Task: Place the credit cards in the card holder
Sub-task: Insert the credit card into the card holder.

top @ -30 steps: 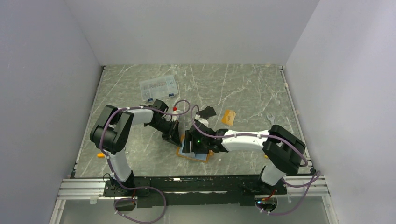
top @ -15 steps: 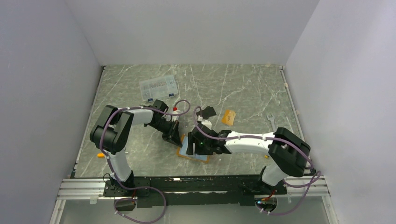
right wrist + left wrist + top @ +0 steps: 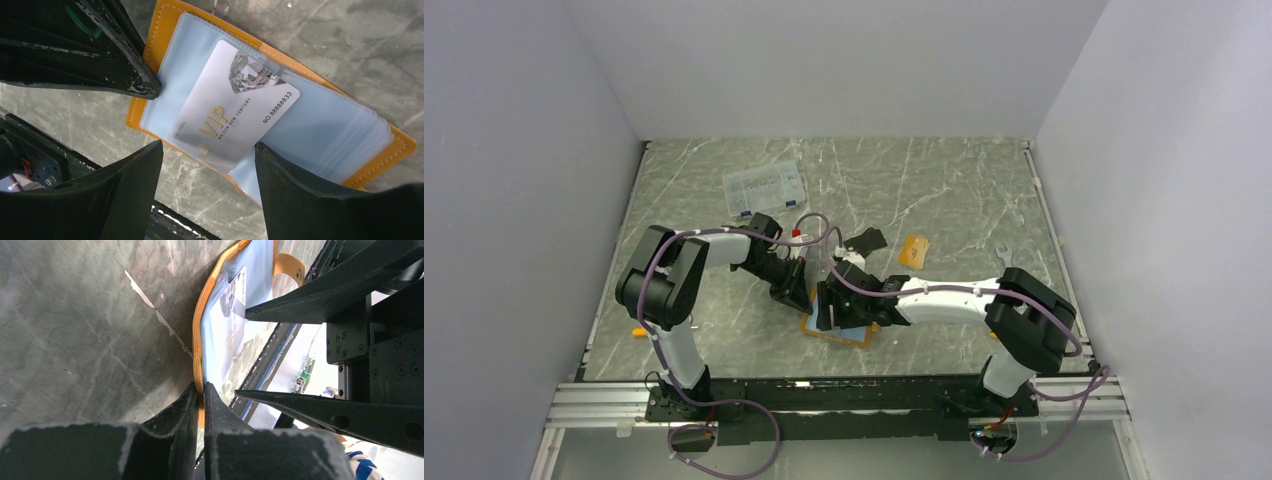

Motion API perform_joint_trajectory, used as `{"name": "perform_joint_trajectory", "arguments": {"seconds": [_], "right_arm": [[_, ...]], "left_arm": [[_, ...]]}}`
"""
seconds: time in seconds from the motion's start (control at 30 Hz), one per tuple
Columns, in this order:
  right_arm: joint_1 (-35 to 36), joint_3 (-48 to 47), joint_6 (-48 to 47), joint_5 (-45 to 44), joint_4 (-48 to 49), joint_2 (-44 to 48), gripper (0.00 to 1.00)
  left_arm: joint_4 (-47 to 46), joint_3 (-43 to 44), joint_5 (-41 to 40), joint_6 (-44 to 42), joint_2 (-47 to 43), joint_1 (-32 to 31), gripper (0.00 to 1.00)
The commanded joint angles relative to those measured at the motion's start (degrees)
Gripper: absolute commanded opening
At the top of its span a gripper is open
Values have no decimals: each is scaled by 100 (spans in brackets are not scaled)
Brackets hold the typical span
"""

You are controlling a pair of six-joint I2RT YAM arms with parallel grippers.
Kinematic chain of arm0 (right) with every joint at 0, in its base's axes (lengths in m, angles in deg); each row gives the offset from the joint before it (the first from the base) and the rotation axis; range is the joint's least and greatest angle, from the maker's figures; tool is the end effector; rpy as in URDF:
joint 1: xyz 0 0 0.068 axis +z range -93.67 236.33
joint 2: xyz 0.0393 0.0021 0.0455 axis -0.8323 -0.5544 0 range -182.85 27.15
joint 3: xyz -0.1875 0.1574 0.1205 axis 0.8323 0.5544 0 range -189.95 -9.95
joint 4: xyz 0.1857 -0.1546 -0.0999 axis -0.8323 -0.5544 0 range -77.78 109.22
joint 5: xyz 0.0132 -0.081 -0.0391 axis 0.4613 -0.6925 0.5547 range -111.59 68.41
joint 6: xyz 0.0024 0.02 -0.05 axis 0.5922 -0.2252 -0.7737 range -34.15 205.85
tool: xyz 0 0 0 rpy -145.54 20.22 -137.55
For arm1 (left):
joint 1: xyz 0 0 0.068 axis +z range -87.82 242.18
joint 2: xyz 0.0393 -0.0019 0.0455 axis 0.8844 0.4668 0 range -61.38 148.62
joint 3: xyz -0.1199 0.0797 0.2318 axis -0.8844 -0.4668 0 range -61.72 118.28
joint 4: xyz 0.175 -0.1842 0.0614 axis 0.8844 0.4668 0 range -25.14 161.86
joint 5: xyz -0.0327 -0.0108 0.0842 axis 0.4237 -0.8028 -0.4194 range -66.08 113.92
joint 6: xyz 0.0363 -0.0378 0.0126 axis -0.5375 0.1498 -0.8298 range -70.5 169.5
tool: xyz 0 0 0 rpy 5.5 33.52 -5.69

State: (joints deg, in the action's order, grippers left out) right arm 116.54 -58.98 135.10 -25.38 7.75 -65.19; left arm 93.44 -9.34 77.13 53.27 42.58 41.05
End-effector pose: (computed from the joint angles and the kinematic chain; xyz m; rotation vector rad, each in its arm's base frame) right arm 0.1578 0.2709 0.1635 -0.2262 2.6529 0.6394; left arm 0.2689 -0.1346 0.1211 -0.5342 -2.7117 1.4020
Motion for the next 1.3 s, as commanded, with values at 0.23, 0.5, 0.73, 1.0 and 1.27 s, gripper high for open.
{"name": "perform_joint_trajectory", "arguments": {"seconds": [0.23,0.5,0.73,1.0,1.27], "right_arm": [[-293,483,-66,499,1280,-148,69],[-285,395,-328,684,1682,-45,69],[-281,553,-579,991,2189,118,68],[-264,368,-891,1324,2430,48,67],[-280,372,-990,1323,2506,133,67]], "left_arm": [[26,47,174,-92,-129,14,18],[48,96,170,-74,-23,-22,25],[58,130,213,-68,22,-40,26],[77,161,242,-82,44,-90,26],[198,231,258,-188,91,-117,27]]}}
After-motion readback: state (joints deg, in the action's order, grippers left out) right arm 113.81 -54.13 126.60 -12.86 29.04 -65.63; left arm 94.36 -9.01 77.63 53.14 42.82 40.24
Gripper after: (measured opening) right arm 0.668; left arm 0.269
